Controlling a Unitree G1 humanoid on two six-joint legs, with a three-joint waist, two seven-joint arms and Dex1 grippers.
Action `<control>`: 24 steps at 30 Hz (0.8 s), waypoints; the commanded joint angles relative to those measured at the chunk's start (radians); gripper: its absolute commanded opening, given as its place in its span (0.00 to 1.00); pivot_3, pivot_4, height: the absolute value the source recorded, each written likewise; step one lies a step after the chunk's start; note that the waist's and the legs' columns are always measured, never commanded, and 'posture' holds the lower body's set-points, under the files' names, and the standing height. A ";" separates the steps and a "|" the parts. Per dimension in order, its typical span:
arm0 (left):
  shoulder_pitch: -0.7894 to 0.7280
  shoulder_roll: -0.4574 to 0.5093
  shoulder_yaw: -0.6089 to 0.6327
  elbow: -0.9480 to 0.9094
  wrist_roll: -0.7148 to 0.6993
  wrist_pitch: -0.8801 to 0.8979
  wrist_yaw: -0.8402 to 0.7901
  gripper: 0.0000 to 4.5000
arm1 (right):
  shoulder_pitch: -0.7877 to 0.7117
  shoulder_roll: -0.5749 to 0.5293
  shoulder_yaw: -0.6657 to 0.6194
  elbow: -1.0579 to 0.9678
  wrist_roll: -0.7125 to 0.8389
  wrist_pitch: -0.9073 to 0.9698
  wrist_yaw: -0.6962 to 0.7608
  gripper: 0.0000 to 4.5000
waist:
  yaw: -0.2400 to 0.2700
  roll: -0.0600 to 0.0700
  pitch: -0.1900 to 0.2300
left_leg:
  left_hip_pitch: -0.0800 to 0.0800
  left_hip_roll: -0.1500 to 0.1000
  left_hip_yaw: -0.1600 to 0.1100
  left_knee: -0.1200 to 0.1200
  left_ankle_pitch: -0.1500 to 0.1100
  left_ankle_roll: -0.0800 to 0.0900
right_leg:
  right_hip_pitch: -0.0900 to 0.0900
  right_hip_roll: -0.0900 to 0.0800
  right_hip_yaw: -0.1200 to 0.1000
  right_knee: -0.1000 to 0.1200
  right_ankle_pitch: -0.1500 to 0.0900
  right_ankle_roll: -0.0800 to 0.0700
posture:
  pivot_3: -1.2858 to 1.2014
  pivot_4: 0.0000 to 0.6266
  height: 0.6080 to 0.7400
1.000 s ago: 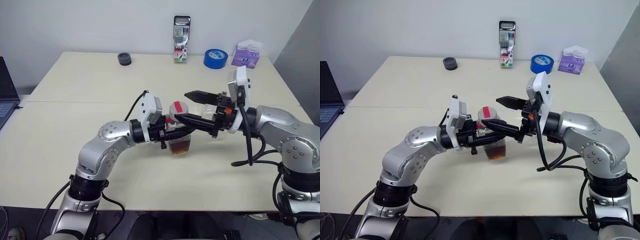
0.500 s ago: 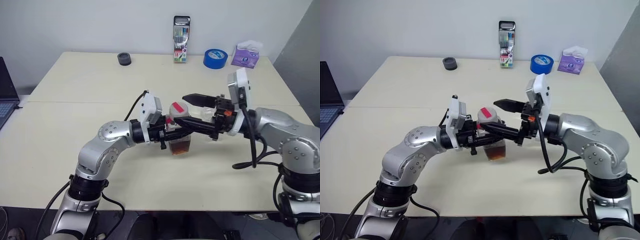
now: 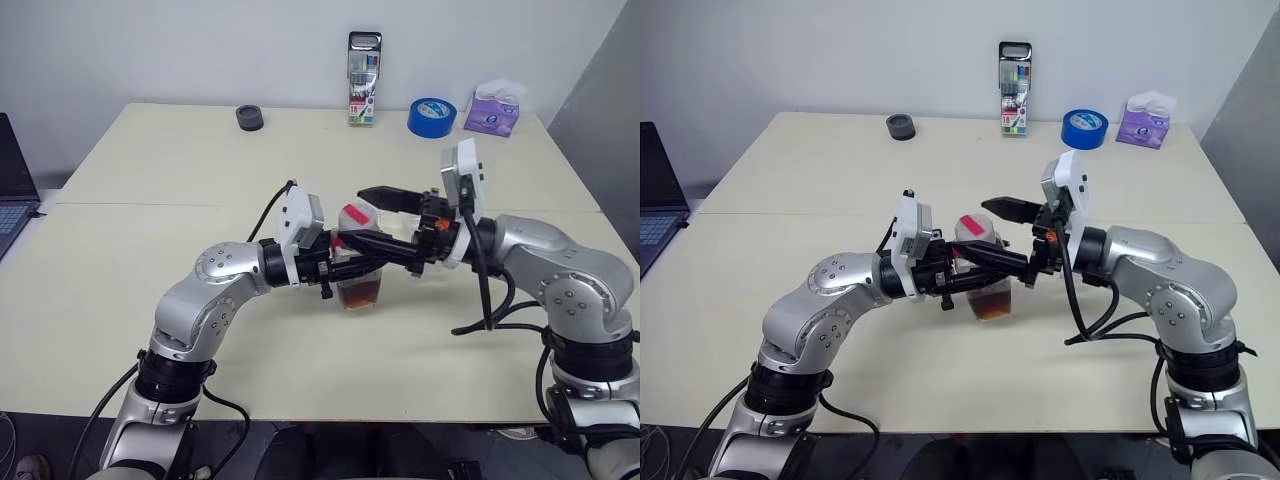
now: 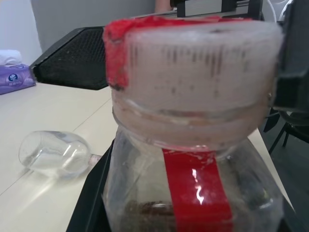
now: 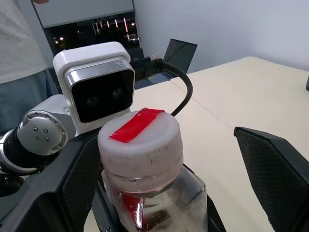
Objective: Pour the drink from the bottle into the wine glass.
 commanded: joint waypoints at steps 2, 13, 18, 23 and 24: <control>-0.005 0.003 0.012 -0.048 -0.013 -0.018 -0.009 0.40 | 0.003 -0.028 -0.061 -0.014 0.014 -0.003 -0.008 1.00 | 0.000 0.000 0.000 | 0.000 0.000 0.000 0.000 0.000 0.000 | 0.000 0.000 0.000 0.000 0.000 0.000 | 0.52 0.24 1.00; -0.020 -0.007 0.005 -0.028 -0.006 -0.027 -0.016 0.40 | 0.026 -0.064 -0.075 -0.054 0.047 0.014 -0.018 1.00 | 0.000 0.000 0.000 | 0.000 0.000 0.000 0.000 0.000 0.000 | 0.000 0.000 0.000 0.000 0.000 0.000 | 0.52 0.24 1.00; -0.017 -0.009 0.004 -0.029 -0.006 -0.027 -0.014 0.40 | 0.029 -0.084 -0.080 -0.055 0.059 0.017 -0.011 1.00 | 0.001 0.000 0.000 | 0.000 0.000 0.000 0.000 0.000 0.000 | 0.000 0.000 0.000 0.000 0.000 0.000 | 0.52 0.24 1.00; -0.014 -0.008 0.006 -0.030 -0.006 -0.025 -0.014 0.40 | 0.030 -0.108 -0.087 -0.057 0.095 0.035 0.009 1.00 | 0.001 0.000 0.000 | 0.000 0.000 0.000 0.000 0.000 0.000 | 0.000 0.000 0.000 0.000 0.000 0.000 | 0.52 0.24 1.00; -0.014 -0.008 0.006 -0.030 -0.007 -0.025 -0.014 0.40 | 0.028 -0.110 -0.088 -0.057 0.103 0.039 0.012 1.00 | 0.001 0.000 0.000 | 0.000 0.000 0.000 0.000 0.000 0.000 | 0.000 0.000 0.000 0.000 0.000 0.000 | 0.52 0.24 1.00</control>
